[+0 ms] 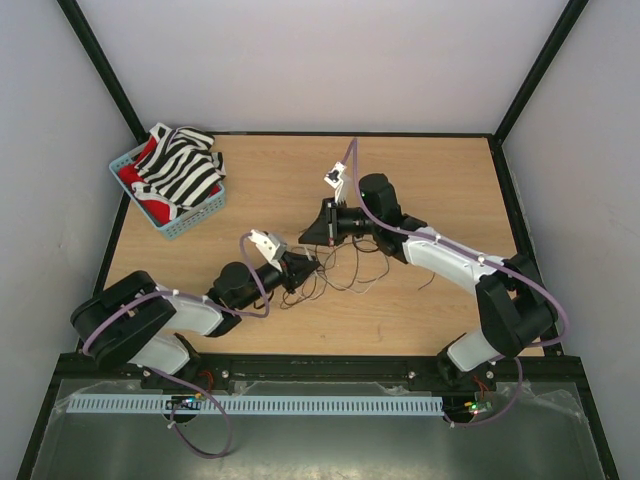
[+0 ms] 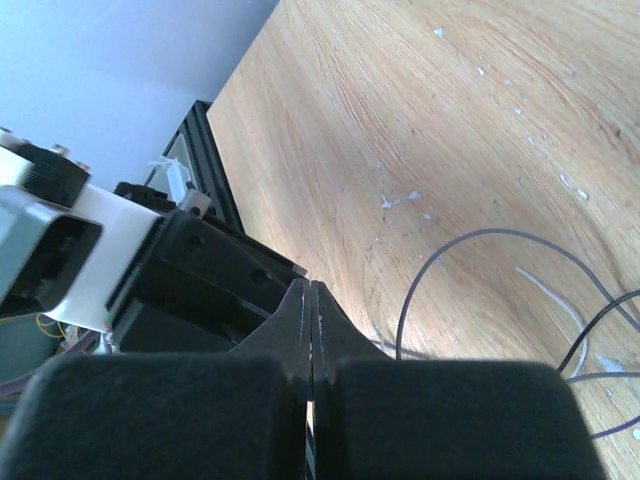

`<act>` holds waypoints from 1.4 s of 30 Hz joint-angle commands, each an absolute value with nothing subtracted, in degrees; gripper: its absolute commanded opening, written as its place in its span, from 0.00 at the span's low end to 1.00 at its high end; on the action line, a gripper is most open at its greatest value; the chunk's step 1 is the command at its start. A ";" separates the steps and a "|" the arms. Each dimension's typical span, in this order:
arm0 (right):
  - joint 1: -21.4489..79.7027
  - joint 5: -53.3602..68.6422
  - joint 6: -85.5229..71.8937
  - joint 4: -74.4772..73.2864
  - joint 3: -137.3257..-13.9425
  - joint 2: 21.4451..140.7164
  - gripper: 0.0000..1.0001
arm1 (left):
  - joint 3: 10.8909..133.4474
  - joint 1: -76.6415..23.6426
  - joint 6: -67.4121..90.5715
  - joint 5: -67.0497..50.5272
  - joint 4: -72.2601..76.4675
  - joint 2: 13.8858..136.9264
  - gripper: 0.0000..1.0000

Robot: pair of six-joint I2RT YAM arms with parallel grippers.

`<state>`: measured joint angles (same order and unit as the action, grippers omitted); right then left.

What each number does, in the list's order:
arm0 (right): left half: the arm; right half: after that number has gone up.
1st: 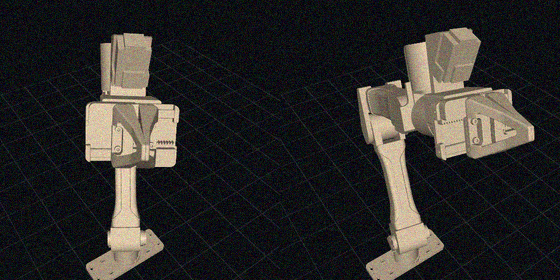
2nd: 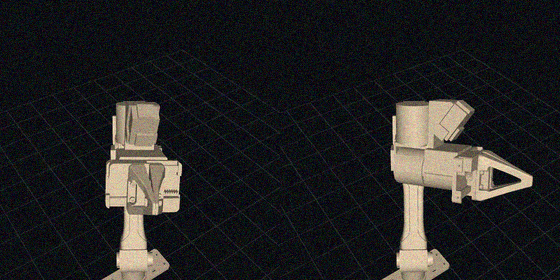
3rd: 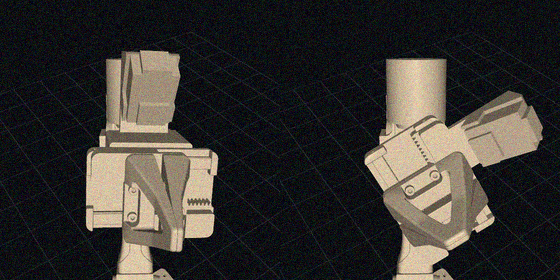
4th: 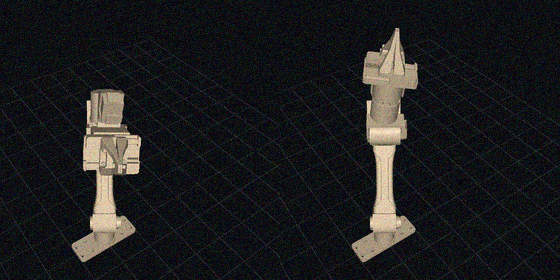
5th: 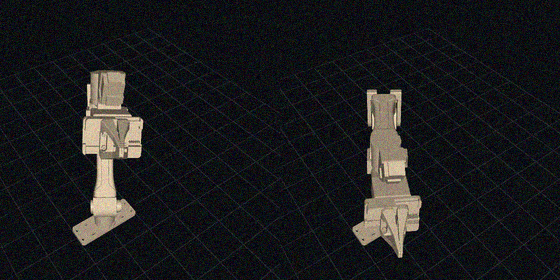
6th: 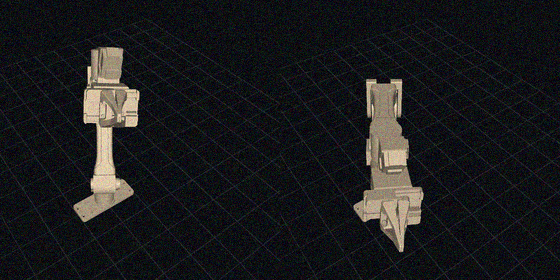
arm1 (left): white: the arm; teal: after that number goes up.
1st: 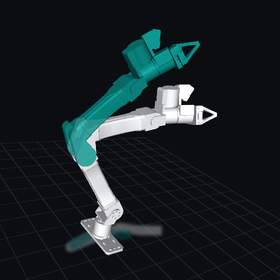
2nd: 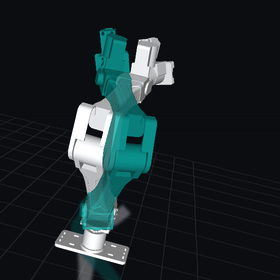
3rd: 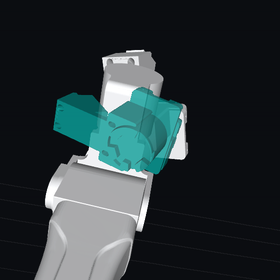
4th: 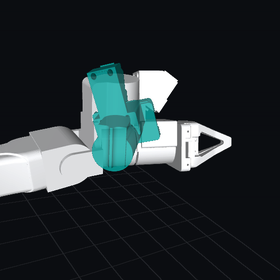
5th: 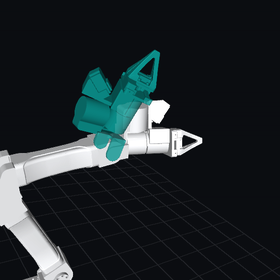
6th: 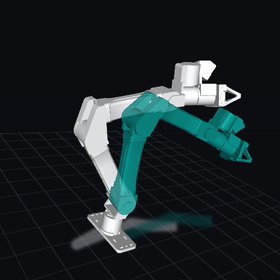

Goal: Zip-tie the wires
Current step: Tie the cable at the center of the board.

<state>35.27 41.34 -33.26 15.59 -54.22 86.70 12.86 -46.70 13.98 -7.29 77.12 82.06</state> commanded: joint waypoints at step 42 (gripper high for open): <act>38.61 16.00 -35.02 10.98 -51.47 81.91 0.00 | 16.65 -49.28 7.87 7.12 67.04 73.49 0.51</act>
